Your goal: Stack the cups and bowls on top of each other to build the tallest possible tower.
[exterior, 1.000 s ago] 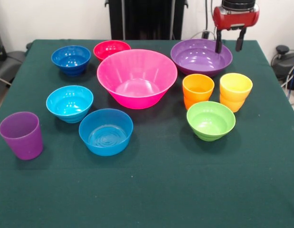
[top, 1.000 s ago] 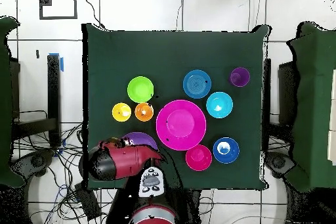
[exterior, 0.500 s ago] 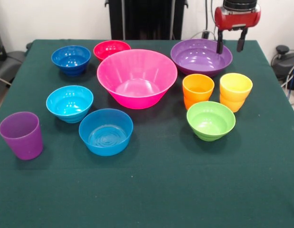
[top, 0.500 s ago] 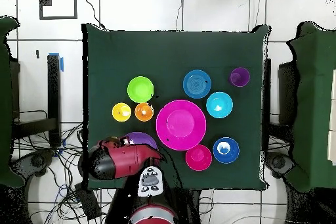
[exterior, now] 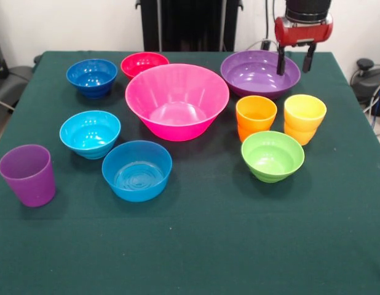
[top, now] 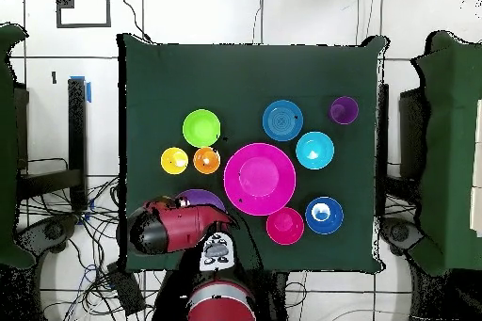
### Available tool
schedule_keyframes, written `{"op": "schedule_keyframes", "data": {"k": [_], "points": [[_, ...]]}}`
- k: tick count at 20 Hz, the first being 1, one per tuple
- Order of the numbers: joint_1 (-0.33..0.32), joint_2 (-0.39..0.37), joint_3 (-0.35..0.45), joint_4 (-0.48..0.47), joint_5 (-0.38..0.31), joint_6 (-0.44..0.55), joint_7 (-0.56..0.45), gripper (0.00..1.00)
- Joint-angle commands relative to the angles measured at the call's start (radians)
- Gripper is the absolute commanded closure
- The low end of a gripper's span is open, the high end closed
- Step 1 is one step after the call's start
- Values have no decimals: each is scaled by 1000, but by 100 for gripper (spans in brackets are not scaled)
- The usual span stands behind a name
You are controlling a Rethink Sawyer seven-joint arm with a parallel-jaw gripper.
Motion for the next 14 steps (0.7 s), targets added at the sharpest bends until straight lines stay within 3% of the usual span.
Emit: {"op": "schedule_keyframes", "data": {"k": [1,14], "points": [[7,63,15,-80,-3,-25,136,0],[38,46,-9,-96,6,9,135,0]]}}
